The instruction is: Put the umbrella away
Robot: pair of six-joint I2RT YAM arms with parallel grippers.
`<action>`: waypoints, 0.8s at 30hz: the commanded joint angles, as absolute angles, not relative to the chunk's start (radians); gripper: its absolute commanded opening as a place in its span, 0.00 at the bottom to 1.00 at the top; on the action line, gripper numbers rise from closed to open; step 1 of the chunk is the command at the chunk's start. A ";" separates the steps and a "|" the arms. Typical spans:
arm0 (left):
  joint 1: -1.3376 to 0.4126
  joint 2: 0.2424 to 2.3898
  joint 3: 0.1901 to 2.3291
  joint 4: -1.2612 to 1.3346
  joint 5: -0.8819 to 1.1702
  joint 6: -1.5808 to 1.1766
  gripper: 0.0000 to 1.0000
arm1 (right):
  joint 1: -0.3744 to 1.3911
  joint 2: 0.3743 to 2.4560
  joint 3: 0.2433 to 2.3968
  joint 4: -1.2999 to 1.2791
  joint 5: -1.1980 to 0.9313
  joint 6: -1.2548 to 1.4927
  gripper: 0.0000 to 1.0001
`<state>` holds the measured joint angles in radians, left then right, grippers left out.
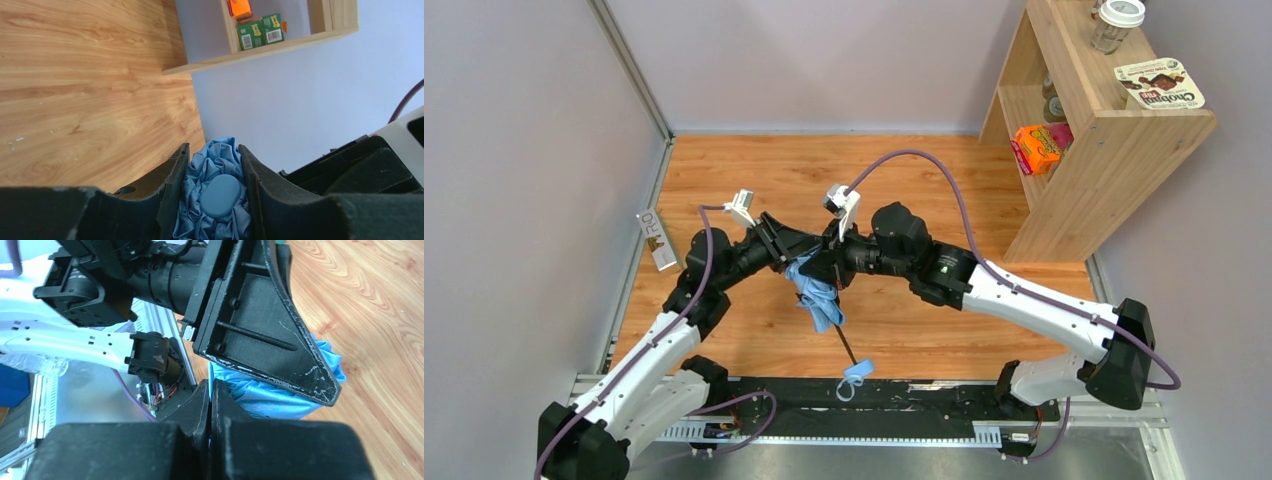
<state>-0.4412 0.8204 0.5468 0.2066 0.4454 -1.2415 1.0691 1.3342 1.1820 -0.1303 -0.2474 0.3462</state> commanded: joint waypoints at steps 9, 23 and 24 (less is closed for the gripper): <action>-0.385 0.818 0.586 0.452 0.463 -1.454 0.00 | 1.088 1.393 1.184 -0.072 -0.634 0.390 0.00; -0.385 0.818 0.601 0.451 0.446 -1.486 0.00 | 1.158 1.519 1.256 -0.278 -0.153 0.256 0.17; -0.385 0.824 0.598 0.454 0.446 -1.488 0.00 | 1.157 1.520 1.255 -0.273 -0.200 0.262 0.17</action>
